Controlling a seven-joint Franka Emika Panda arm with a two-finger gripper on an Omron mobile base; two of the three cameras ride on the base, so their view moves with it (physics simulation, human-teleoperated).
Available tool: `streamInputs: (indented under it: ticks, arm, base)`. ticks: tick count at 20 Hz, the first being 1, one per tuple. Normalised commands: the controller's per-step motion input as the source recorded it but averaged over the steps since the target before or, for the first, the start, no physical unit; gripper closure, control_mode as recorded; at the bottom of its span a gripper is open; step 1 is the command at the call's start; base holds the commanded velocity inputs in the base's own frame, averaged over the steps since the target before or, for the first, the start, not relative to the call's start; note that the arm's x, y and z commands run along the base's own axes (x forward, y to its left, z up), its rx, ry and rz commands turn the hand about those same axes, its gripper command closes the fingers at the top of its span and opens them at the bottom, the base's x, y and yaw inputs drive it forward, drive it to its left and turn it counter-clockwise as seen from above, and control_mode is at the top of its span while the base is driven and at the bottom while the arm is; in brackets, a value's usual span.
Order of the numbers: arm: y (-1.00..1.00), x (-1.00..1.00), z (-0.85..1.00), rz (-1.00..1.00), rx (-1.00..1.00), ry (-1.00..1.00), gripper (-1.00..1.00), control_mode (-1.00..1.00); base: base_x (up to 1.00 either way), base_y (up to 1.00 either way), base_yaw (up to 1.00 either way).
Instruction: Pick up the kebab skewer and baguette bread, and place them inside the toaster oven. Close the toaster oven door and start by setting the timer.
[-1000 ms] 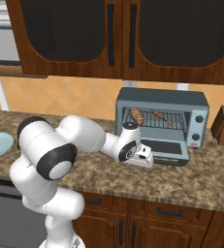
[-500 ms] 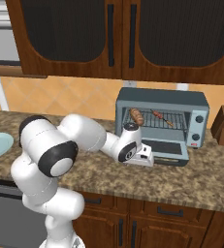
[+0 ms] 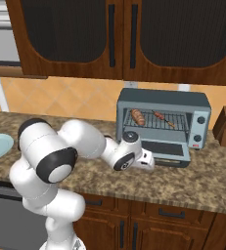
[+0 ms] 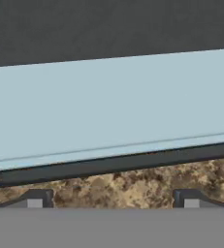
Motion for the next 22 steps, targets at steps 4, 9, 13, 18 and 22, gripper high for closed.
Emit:
streamInputs:
  ticks: [4,9,13,18,22]
  arm:
    - [0.0,0.44,0.21,-0.04,0.0,-0.19,-1.0,-1.0]
    - [0.0,0.59,0.66,-0.02,0.0,-0.1,-1.0,-1.0]
    - [0.0,0.61,0.79,0.0,0.0,-0.1,-1.0,-1.0]
    - [-0.04,0.68,0.92,0.0,0.0,-0.06,-1.0,-1.0]
    - [-0.14,0.72,1.0,0.0,0.0,-0.03,-1.0,-1.0]
  base:
    - [0.0,0.0,0.0]
    - [0.0,0.0,0.0]
    - [0.0,0.0,0.0]
    - [0.0,0.0,0.0]
    - [0.0,0.0,0.0]
